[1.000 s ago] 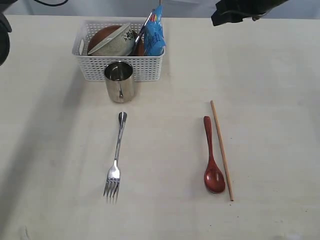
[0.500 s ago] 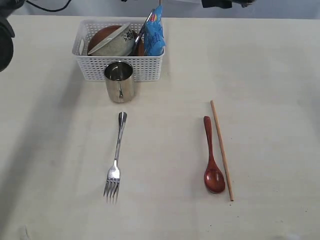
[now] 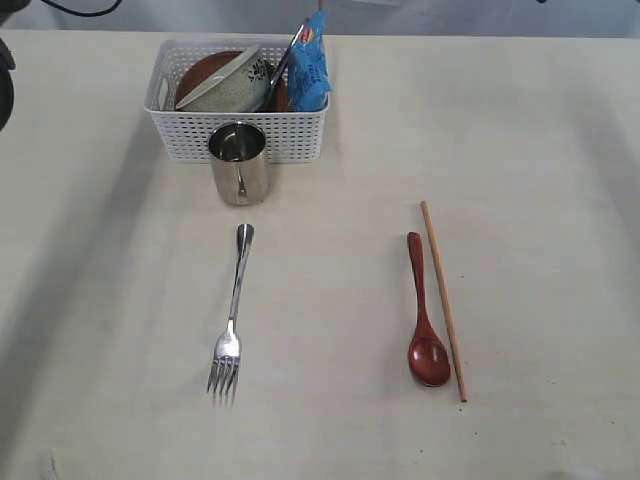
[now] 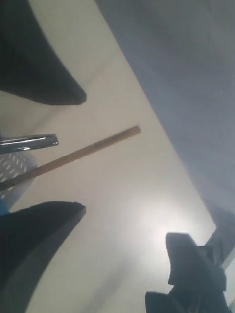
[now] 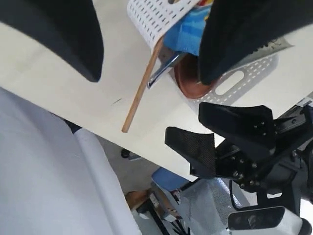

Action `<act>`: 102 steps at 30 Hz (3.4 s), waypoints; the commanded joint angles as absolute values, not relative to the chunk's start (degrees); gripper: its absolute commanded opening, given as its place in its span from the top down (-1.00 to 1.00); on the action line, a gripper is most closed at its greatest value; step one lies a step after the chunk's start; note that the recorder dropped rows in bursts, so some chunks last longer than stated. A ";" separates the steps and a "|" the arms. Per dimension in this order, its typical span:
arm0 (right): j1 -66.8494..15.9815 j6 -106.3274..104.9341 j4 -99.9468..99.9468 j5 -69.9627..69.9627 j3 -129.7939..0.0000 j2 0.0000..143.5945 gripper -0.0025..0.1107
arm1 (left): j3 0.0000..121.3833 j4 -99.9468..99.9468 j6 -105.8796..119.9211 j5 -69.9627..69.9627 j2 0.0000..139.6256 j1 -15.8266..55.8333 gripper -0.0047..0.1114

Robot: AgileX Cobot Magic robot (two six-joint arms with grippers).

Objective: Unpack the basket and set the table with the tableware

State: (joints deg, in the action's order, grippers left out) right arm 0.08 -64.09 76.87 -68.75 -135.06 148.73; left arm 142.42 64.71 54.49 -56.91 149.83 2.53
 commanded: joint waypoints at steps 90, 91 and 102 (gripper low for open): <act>-5.17 -51.81 70.10 -69.96 -149.18 159.87 0.05 | 143.03 47.10 53.16 -69.96 152.90 1.03 0.34; -5.17 -51.54 69.95 -69.96 -149.18 159.87 0.05 | 143.03 47.10 53.58 -69.96 152.90 1.03 0.34; -6.11 -48.09 61.63 -69.96 -149.18 156.53 0.02 | 143.03 47.10 53.75 -69.96 152.90 1.03 0.34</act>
State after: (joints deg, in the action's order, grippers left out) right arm -5.59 -49.36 64.90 -69.93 -148.84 158.17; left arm 143.03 47.31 53.38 -68.14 152.98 0.61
